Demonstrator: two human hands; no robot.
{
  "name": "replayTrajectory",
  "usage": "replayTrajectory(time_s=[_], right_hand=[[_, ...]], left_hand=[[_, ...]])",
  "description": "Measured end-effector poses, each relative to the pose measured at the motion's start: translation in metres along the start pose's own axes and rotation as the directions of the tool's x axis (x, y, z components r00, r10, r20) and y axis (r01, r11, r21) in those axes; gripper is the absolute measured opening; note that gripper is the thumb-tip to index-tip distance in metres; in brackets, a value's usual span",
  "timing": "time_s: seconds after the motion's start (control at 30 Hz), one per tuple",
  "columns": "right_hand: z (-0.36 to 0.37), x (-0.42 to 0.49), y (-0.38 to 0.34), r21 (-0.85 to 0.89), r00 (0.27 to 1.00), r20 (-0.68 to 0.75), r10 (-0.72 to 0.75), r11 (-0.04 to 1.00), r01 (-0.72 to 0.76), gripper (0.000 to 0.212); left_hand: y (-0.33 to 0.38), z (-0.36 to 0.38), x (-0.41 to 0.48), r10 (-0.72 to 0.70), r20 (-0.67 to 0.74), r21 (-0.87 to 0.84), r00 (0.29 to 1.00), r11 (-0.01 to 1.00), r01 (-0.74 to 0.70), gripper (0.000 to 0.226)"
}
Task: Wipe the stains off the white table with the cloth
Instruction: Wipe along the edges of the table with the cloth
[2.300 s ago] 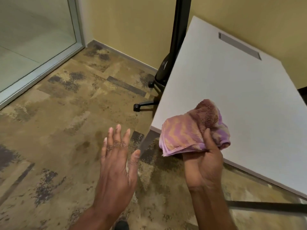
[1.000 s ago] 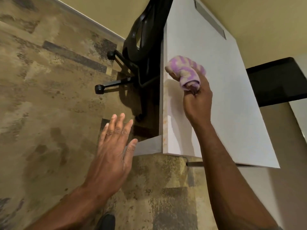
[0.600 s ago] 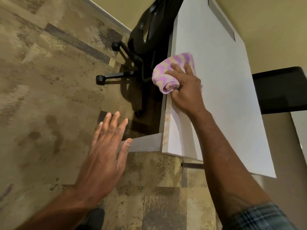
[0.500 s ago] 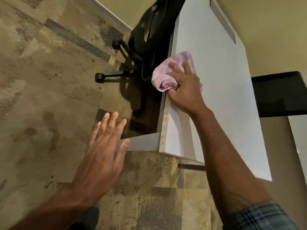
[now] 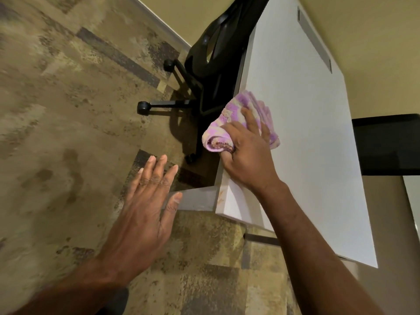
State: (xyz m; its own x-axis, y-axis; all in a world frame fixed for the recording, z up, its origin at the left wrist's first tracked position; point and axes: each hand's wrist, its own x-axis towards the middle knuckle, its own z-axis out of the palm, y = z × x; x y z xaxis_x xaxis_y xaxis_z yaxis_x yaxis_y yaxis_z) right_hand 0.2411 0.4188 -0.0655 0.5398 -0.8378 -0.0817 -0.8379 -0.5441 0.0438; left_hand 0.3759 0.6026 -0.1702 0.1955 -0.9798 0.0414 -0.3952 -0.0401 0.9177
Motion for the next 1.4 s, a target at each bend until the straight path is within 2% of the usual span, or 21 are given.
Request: replayTrajectory(time_s=[0.17, 0.33, 0.5, 0.63, 0.7, 0.87, 1.03, 1.1, 1.23, 1.4], right_hand=[[-0.001, -0.024, -0.006, 0.053, 0.999, 0.022, -0.041, 0.998, 0.04, 0.039], [0.003, -0.055, -0.011, 0.104, 0.996, -0.015, -0.09, 0.99, 0.091, 0.028], [0.008, -0.093, -0.023, 0.157, 0.993, -0.039, -0.113, 0.981, 0.117, 0.036], [0.014, -0.125, -0.031, 0.15, 0.992, -0.006, -0.123, 0.981, 0.122, 0.042], [0.018, -0.141, -0.034, 0.135, 0.992, -0.004, -0.129, 0.983, 0.128, 0.043], [0.031, -0.173, -0.035, 0.048, 0.989, -0.029, -0.146, 0.988, 0.147, 0.052], [0.034, -0.167, -0.032, -0.024, 0.989, -0.025, -0.144, 0.989, 0.143, 0.056], [0.031, -0.158, -0.033, -0.015, 0.993, -0.023, -0.114, 0.993, 0.114, 0.059], [0.019, -0.125, -0.036, 0.087, 0.998, -0.056, 0.038, 0.996, -0.033, 0.058], [0.004, -0.048, -0.022, 0.085, 0.974, 0.01, 0.225, 0.971, -0.225, 0.056]], left_hand=[[0.004, 0.006, 0.003, -0.005, -0.02, -0.021, 1.0, 1.0, 0.004, 0.055], [0.01, 0.005, 0.009, -0.008, -0.04, -0.03, 0.999, 1.0, 0.007, 0.057], [0.011, 0.002, 0.009, -0.049, -0.051, -0.08, 0.997, 0.996, 0.045, 0.059], [0.012, 0.004, 0.006, -0.045, -0.026, -0.1, 0.999, 0.994, 0.042, 0.061], [0.014, 0.004, 0.007, -0.013, -0.013, -0.051, 1.0, 0.999, 0.012, 0.063], [0.013, 0.001, 0.013, 0.057, -0.026, 0.214, 0.998, 0.976, -0.051, 0.069], [0.008, -0.004, 0.018, 0.05, -0.028, 0.269, 0.998, 0.962, -0.04, 0.07], [0.009, -0.003, 0.018, 0.053, -0.028, 0.259, 0.998, 0.965, -0.044, 0.067], [0.008, 0.001, 0.012, 0.045, -0.003, 0.267, 0.999, 0.963, -0.043, 0.062], [-0.012, -0.003, -0.002, 0.006, 0.021, 0.386, 1.0, 0.923, -0.014, 0.064]])
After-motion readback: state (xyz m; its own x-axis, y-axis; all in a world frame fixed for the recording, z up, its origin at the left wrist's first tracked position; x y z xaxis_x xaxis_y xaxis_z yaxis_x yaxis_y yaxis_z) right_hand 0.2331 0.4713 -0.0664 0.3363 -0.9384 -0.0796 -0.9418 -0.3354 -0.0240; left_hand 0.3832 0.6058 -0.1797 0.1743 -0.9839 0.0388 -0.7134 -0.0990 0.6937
